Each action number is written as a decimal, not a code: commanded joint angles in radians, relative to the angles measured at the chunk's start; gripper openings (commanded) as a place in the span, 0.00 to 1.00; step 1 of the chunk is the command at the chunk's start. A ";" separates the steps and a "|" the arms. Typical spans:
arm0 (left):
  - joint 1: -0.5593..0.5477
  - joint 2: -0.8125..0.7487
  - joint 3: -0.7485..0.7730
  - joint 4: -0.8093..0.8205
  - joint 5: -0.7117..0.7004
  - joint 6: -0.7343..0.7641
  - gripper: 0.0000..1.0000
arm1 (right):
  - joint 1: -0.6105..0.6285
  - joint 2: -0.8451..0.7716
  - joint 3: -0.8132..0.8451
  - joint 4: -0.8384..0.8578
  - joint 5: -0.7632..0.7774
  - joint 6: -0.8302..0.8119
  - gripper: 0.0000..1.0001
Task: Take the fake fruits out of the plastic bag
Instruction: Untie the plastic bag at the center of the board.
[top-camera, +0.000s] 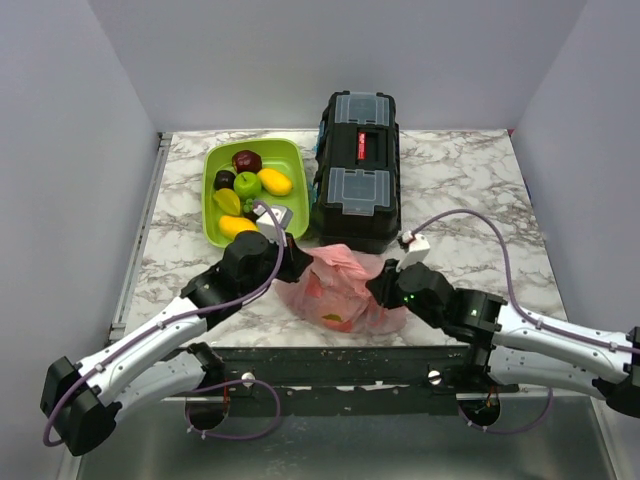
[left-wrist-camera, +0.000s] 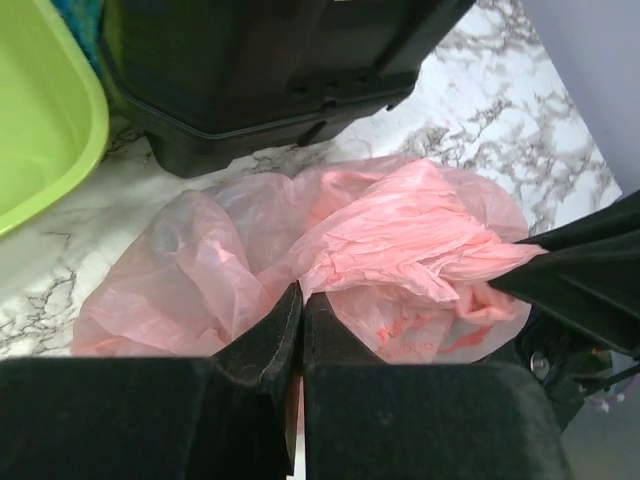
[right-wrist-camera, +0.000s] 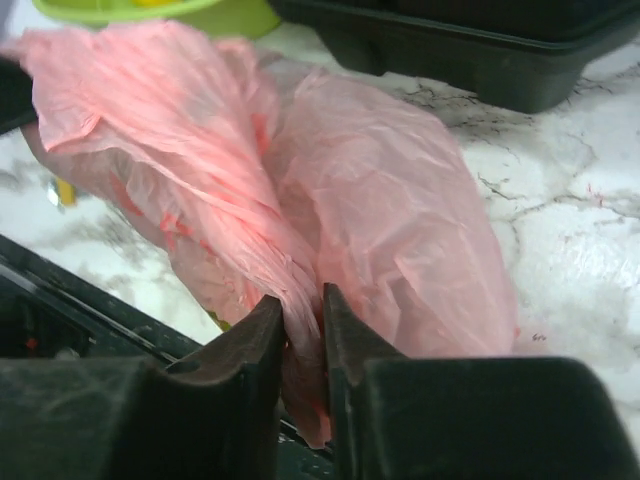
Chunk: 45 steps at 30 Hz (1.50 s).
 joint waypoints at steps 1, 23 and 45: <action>0.006 -0.081 -0.033 -0.025 -0.162 -0.059 0.00 | -0.001 -0.108 -0.041 -0.114 0.165 0.172 0.17; -0.015 0.067 0.281 -0.154 0.259 0.245 0.78 | -0.001 -0.211 -0.090 -0.091 0.156 0.162 0.07; -0.284 0.502 0.519 -0.325 -0.418 0.353 0.55 | -0.002 -0.268 -0.082 -0.108 0.120 0.152 0.07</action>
